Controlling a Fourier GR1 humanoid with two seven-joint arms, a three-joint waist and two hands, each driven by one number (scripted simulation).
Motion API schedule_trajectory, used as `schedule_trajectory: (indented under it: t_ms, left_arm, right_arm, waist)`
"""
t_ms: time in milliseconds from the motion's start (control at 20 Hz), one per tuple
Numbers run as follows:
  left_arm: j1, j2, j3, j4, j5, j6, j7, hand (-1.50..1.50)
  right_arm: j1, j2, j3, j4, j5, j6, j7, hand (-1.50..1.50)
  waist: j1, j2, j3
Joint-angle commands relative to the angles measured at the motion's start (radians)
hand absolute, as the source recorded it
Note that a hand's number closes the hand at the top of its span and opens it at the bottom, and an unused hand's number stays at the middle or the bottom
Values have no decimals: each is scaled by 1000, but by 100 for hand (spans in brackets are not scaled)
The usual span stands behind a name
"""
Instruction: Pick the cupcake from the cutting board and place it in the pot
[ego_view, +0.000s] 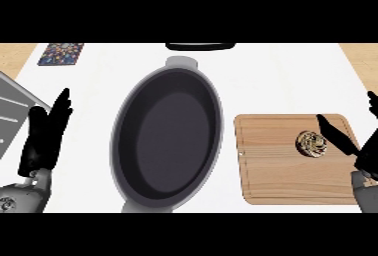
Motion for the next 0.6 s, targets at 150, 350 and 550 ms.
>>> schedule_trajectory:
  t_ms: [150,350,550]
  left_arm:
    - [86,44,35,93,-11,-27,-9,0]
    - [121,43,36,52,-10,-26,-7,0]
    - [113,33,29,52,-25,-24,14,0]
  right_arm:
    - [54,-4,104,-6,277,-33,312,-150]
    - [57,-75,118,-5,374,132,545,-150]
    - [-11,-134,165,-77,409,372,770,-150]
  waist:
    - [6,9,-30]
    - [11,4,-33]
    - [17,2,-32]
